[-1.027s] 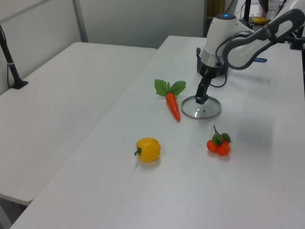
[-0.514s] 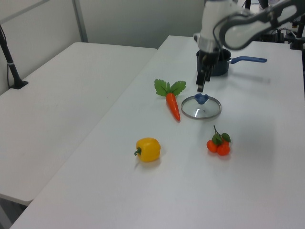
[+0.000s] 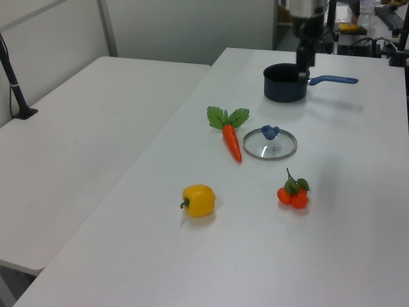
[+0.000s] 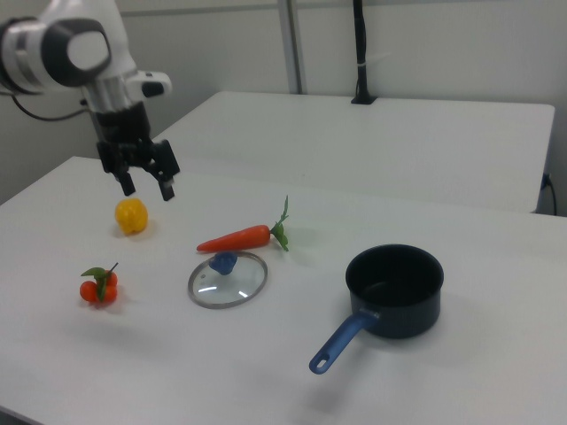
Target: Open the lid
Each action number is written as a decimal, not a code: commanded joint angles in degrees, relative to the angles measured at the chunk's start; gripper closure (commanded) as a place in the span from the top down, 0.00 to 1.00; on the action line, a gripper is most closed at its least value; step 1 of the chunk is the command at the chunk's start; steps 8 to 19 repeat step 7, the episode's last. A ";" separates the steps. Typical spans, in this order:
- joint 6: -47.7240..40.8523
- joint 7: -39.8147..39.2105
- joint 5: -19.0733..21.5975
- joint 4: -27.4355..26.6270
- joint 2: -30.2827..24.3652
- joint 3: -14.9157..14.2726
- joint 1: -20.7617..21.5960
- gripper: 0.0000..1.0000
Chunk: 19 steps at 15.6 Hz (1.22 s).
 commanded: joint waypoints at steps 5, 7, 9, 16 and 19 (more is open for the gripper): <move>-6.18 -0.23 0.01 1.61 -4.48 -5.36 1.97 1.00; -5.83 -0.23 0.01 1.52 -4.30 -5.35 1.79 1.00; -5.83 -0.23 0.01 1.52 -4.30 -5.35 1.79 1.00; -5.83 -0.23 0.01 1.52 -4.30 -5.35 1.79 1.00; -5.83 -0.23 0.01 1.52 -4.30 -5.35 1.79 1.00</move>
